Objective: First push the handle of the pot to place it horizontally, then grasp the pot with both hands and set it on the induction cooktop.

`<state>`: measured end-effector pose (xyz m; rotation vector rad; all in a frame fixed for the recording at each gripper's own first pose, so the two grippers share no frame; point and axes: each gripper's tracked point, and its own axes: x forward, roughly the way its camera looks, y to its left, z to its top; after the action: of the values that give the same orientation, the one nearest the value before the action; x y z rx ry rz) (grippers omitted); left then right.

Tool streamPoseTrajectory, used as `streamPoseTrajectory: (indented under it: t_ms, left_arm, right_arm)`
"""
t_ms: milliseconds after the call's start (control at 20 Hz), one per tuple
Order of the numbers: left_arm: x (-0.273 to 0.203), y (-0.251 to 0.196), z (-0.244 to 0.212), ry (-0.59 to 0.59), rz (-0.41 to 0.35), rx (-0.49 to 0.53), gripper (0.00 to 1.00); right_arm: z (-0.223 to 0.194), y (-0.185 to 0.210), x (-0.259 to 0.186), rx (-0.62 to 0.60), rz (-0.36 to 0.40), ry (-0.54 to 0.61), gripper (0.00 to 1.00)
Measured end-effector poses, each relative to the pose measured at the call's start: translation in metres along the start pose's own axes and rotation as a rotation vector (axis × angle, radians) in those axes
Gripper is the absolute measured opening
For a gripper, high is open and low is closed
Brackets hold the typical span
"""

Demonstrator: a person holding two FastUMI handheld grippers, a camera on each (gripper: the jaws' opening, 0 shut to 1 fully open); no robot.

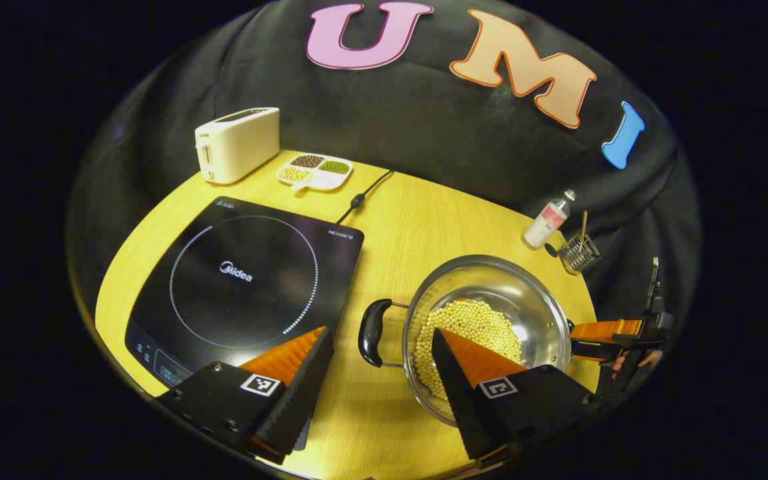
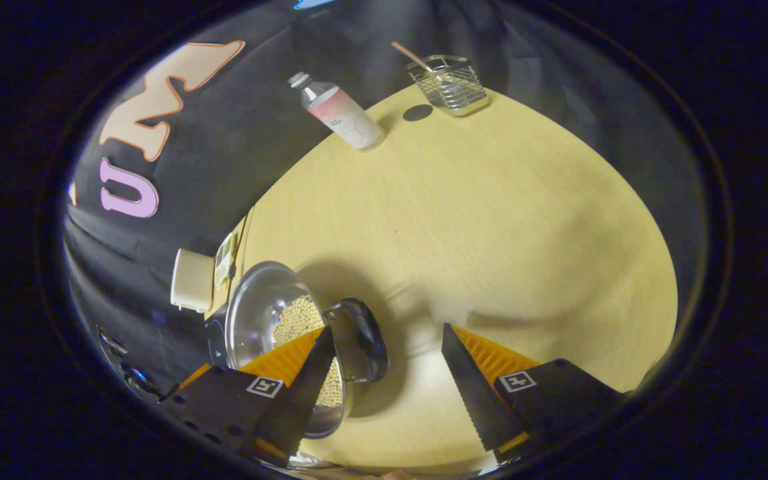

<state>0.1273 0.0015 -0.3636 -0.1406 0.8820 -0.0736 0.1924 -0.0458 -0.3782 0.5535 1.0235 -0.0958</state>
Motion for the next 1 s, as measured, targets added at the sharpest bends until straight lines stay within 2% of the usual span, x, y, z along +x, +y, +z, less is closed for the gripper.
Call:
streamPoseTrajectory:
  t_ms: [50, 100, 150, 200, 350, 400, 450, 500, 550, 600, 700, 750, 800, 850, 900, 1000]
  left_arm:
    - [0.006, 0.001, -0.003, 0.014, 0.002, -0.002, 0.96]
    - [0.010, 0.002, -0.006, 0.028, 0.005, -0.002, 0.90]
    - [0.014, 0.002, -0.007, 0.039, 0.006, 0.000, 0.90]
    - [0.018, 0.002, -0.009, 0.046, 0.007, 0.004, 0.90]
    - [0.029, 0.002, -0.014, 0.077, 0.004, 0.011, 0.90]
    - [0.033, 0.002, -0.017, 0.088, 0.004, 0.008, 0.90]
    - [0.037, 0.004, -0.018, 0.092, 0.016, 0.003, 0.90]
    - [0.040, 0.007, -0.019, 0.098, 0.027, -0.003, 0.90]
    - [0.047, 0.009, -0.020, 0.105, 0.036, -0.011, 0.89]
    - [0.047, 0.009, -0.021, 0.107, 0.041, -0.019, 0.81]
    - [0.053, 0.007, -0.022, 0.111, 0.037, -0.034, 0.80]
    - [0.056, 0.007, -0.024, 0.118, 0.034, -0.036, 0.82]
    - [0.057, 0.006, -0.027, 0.128, 0.035, -0.037, 0.75]
    - [0.059, 0.006, -0.028, 0.136, 0.038, -0.036, 0.77]
    - [0.061, 0.006, -0.029, 0.142, 0.040, -0.039, 0.71]
    - [0.064, 0.006, -0.030, 0.148, 0.046, -0.047, 0.66]
  right_arm:
    - [0.000, 0.002, 0.006, 0.000, 0.005, 0.006, 1.00]
    - [-0.004, 0.002, 0.009, 0.000, 0.008, 0.015, 0.93]
    - [-0.005, 0.003, 0.013, -0.001, 0.011, 0.023, 0.93]
    - [-0.006, 0.005, 0.015, -0.001, 0.019, 0.029, 1.00]
    - [-0.009, 0.009, 0.021, -0.006, 0.033, 0.049, 1.00]
    - [-0.012, 0.011, 0.024, -0.007, 0.039, 0.058, 0.89]
    - [-0.016, 0.012, 0.028, -0.009, 0.044, 0.075, 0.99]
    - [-0.018, 0.013, 0.031, -0.011, 0.044, 0.086, 0.97]
    - [-0.018, 0.013, 0.034, -0.015, 0.043, 0.091, 0.97]
    - [-0.019, 0.014, 0.036, -0.019, 0.043, 0.092, 0.96]
    - [-0.020, 0.015, 0.040, -0.020, 0.045, 0.097, 0.96]
    - [-0.020, 0.015, 0.043, -0.020, 0.043, 0.100, 0.97]
    - [-0.020, 0.014, 0.045, -0.019, 0.040, 0.105, 0.97]
    - [-0.017, 0.013, 0.046, -0.018, 0.041, 0.101, 0.97]
    - [-0.015, 0.016, 0.046, -0.007, 0.059, 0.083, 0.97]
    - [-0.015, 0.020, 0.048, -0.007, 0.067, 0.087, 0.67]
